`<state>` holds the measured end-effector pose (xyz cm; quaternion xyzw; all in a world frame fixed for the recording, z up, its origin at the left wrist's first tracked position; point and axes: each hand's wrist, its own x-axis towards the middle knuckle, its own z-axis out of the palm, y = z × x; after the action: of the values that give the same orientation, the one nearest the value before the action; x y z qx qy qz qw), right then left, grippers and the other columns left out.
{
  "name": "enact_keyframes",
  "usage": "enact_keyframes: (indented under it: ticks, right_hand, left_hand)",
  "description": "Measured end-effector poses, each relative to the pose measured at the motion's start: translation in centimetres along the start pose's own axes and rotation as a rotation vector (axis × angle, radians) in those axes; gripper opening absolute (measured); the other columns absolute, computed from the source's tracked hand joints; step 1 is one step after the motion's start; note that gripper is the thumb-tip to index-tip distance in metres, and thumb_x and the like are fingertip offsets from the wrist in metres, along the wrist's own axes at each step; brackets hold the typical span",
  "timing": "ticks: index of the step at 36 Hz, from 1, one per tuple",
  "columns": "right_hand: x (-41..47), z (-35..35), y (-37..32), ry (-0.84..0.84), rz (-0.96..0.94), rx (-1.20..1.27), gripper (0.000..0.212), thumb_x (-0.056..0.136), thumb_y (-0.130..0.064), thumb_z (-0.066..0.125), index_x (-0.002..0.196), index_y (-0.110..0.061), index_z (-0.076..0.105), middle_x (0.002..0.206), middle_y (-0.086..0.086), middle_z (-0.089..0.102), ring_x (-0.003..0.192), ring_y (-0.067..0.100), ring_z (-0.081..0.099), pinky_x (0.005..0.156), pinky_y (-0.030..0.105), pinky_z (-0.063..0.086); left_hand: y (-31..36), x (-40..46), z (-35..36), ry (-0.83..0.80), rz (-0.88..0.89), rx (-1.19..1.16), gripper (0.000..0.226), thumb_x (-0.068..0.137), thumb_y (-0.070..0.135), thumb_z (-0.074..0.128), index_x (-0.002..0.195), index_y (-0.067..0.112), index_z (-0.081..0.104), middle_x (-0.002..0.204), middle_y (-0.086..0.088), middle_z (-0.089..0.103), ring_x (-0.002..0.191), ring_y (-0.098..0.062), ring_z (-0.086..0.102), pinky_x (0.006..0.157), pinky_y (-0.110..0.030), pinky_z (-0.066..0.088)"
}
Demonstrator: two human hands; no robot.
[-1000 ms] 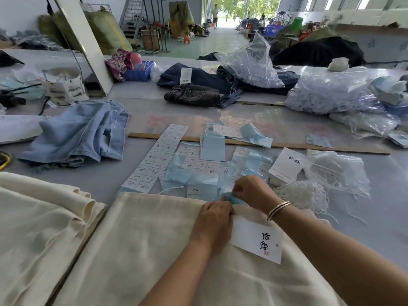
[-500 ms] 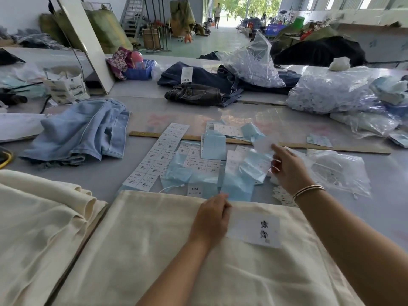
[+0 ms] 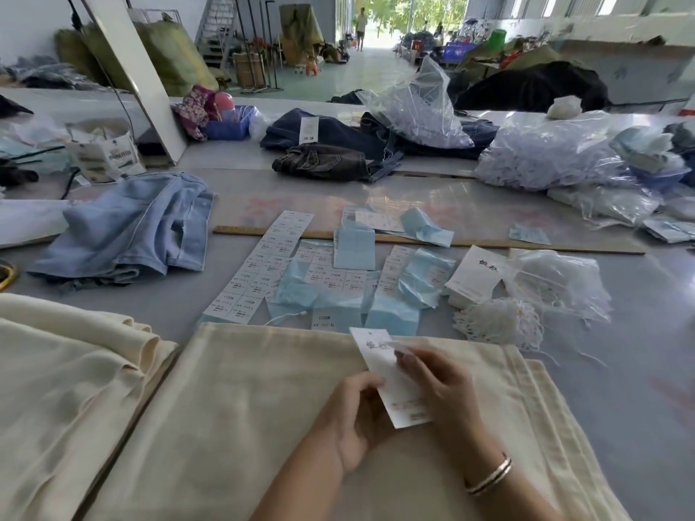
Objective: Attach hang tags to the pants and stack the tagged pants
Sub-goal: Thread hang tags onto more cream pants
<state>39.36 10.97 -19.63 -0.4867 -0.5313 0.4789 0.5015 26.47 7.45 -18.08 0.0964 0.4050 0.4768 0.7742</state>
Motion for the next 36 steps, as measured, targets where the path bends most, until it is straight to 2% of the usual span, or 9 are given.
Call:
enact_keyframes:
  ticks: [3,7,10,15,19,22,26,32,36]
  right_hand:
    - [-0.3,0.0,0.1,-0.06,-0.013,-0.012,0.019,0.086,-0.009,0.067,0.084,-0.025,0.075,0.087,-0.013,0.074,0.075,-0.003,0.066,0.064,0.008,0.045]
    - [-0.2,-0.3,0.4,-0.08,-0.05,-0.064,0.027,0.086,-0.005,0.066,0.084,-0.031,0.075,0.09,-0.021,0.072,0.078,-0.007,0.066,0.065,0.005,0.045]
    - [-0.4,-0.7,1.1,-0.139,-0.194,-0.291,0.036,0.085,-0.009,0.069,0.085,-0.044,0.073,0.092,-0.019,0.072,0.087,-0.004,0.064,0.075,0.006,0.044]
    - [-0.5,-1.0,1.5,-0.188,-0.5,-0.586,0.019,0.079,-0.022,0.069,0.097,-0.024,0.074,0.103,-0.02,0.063,0.102,0.01,0.058,0.091,0.014,0.041]
    - [-0.6,-0.9,1.2,-0.188,-0.517,-0.631,0.015,0.078,-0.016,0.071,0.091,-0.015,0.077,0.101,-0.01,0.066,0.104,0.024,0.056,0.092,0.018,0.039]
    - [-0.7,-1.0,1.1,-0.195,-0.507,-0.635,0.013,0.078,-0.009,0.074,0.09,-0.013,0.078,0.099,-0.01,0.065,0.104,0.025,0.056,0.092,0.017,0.038]
    - [-0.7,-0.8,1.2,-0.207,-0.488,-0.638,0.013,0.078,-0.012,0.075,0.09,-0.015,0.078,0.099,-0.011,0.065,0.105,0.024,0.056,0.092,0.018,0.039]
    - [-0.8,-1.2,1.3,-0.251,-0.435,-0.653,0.016,0.075,-0.027,0.074,0.09,-0.034,0.075,0.122,-0.012,0.052,0.112,0.018,0.051,0.096,0.042,0.044]
    - [-1.0,-1.8,1.0,-0.378,-0.407,-0.74,0.027,0.074,-0.036,0.07,0.099,-0.048,0.069,0.14,-0.018,0.031,0.13,0.021,0.035,0.11,0.047,0.027]
  left_hand:
    - [0.2,0.1,-0.1,0.067,0.008,0.052,0.027,0.096,0.016,0.044,0.11,0.007,0.066,0.093,-0.017,0.072,0.082,-0.03,0.069,0.074,-0.044,0.058]
    - [-0.3,0.4,0.1,0.179,0.102,0.042,0.031,0.103,0.016,0.033,0.108,0.009,0.063,0.091,-0.015,0.074,0.08,-0.027,0.068,0.068,-0.037,0.054]
    - [-0.3,0.2,-0.2,0.192,0.082,0.005,0.034,0.103,0.023,0.034,0.11,0.007,0.064,0.087,-0.015,0.074,0.079,-0.028,0.067,0.073,-0.039,0.053]
    - [-0.3,0.1,-0.1,0.193,0.084,0.053,0.034,0.102,0.022,0.036,0.107,0.007,0.067,0.078,-0.012,0.073,0.065,-0.024,0.067,0.069,-0.037,0.055]
    - [-0.3,0.0,-0.1,0.222,0.108,0.053,0.033,0.101,0.022,0.039,0.104,0.007,0.069,0.078,-0.012,0.073,0.064,-0.024,0.067,0.073,-0.04,0.054]
    - [-0.3,0.1,-0.3,0.236,0.102,0.049,0.036,0.102,0.022,0.035,0.095,0.009,0.067,0.07,-0.01,0.072,0.056,-0.021,0.067,0.064,-0.035,0.055]
    - [-0.2,0.1,-0.2,0.237,0.089,0.054,0.035,0.101,0.022,0.036,0.097,0.007,0.067,0.074,-0.013,0.072,0.06,-0.024,0.066,0.069,-0.038,0.054]
    - [-0.4,0.7,0.3,0.334,0.156,0.193,0.023,0.095,0.022,0.056,0.105,0.006,0.069,0.096,-0.026,0.069,0.076,-0.035,0.064,0.071,-0.045,0.055]
    - [-0.6,1.2,0.3,0.347,0.134,0.203,0.02,0.096,0.022,0.055,0.097,0.008,0.07,0.087,-0.018,0.07,0.073,-0.033,0.065,0.067,-0.042,0.054]
